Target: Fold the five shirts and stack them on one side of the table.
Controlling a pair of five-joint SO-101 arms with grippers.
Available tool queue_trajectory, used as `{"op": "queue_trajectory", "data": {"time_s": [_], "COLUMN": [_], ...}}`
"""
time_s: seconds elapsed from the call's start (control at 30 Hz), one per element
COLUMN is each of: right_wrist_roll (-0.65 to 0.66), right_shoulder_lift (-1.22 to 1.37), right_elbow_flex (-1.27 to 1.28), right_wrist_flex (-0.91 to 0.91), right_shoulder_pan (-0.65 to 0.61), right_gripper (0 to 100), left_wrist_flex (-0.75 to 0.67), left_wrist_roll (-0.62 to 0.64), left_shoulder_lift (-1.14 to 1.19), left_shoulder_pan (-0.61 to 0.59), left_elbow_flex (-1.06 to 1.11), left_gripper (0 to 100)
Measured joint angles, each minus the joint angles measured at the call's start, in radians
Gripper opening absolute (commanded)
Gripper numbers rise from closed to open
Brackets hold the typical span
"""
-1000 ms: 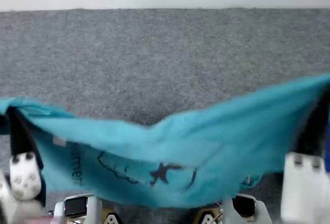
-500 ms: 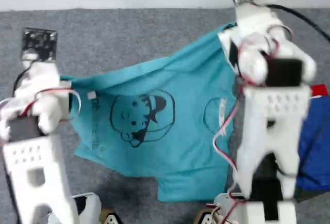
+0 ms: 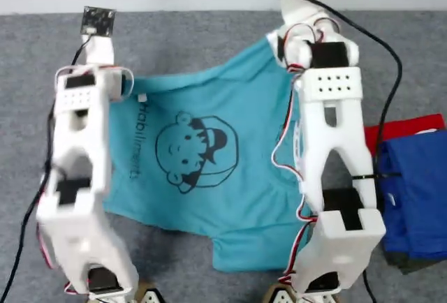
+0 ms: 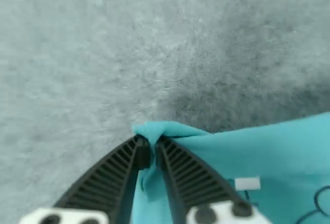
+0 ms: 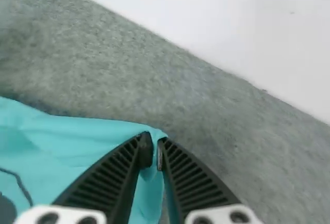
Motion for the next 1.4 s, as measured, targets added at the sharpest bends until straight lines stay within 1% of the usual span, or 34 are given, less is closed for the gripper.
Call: {"op": "queue_trajectory", "data": {"time_s": [0.13, 0.37, 0.43, 0.5, 0.57, 0.6, 0.67, 0.8, 0.87, 0.97, 1.07, 1.27, 1.4], "right_wrist_roll": [0.000, 0.000, 0.000, 0.000, 0.000, 0.000, 0.000, 0.017, 0.028, 0.037, 0.054, 0.064, 0.103], "right_shoulder_lift": [0.000, 0.003, 0.003, 0.003, 0.003, 0.003, 0.003, 0.003, 0.003, -0.028, -0.115, -0.299, -0.454], "right_elbow_flex": [-0.003, -0.087, -0.091, -0.091, -0.091, -0.091, -0.092, -0.098, -0.098, -0.098, -0.066, 0.190, 0.353], "right_wrist_flex": [-0.038, -0.054, -0.018, 0.057, 0.169, 0.235, 0.373, 0.621, 0.713, 0.743, 0.744, 0.744, 0.744], "right_shoulder_pan": [0.006, 0.003, 0.005, 0.005, 0.002, 0.002, 0.002, 0.003, 0.003, 0.003, 0.003, 0.002, 0.005], "right_gripper": [1.1, 1.0, 1.0, 1.0, 1.0, 1.0, 1.0, 1.0, 1.0, 1.0, 1.0, 1.0, 1.0], "left_wrist_flex": [0.227, 0.480, 0.562, 0.637, 0.721, 0.766, 0.809, 0.829, 0.829, 0.829, 0.829, 0.829, 0.829], "left_wrist_roll": [0.011, 0.014, 0.014, 0.014, 0.014, 0.014, 0.011, -0.018, -0.034, -0.068, -0.098, -0.212, -0.273], "left_shoulder_lift": [0.296, 0.664, 0.717, 0.724, 0.727, 0.729, 0.729, 0.721, 0.680, 0.566, 0.407, 0.018, -0.195], "left_shoulder_pan": [0.002, 0.017, 0.026, 0.031, 0.031, 0.029, 0.028, 0.020, 0.015, 0.014, 0.014, 0.014, 0.015], "left_elbow_flex": [-0.442, -1.185, -1.310, -1.327, -1.336, -1.338, -1.339, -1.332, -1.274, -1.106, -0.873, -0.402, -0.150], "left_gripper": [1, 1, 1, 1, 1, 1, 1, 1, 1, 1, 1, 1, 1]}}
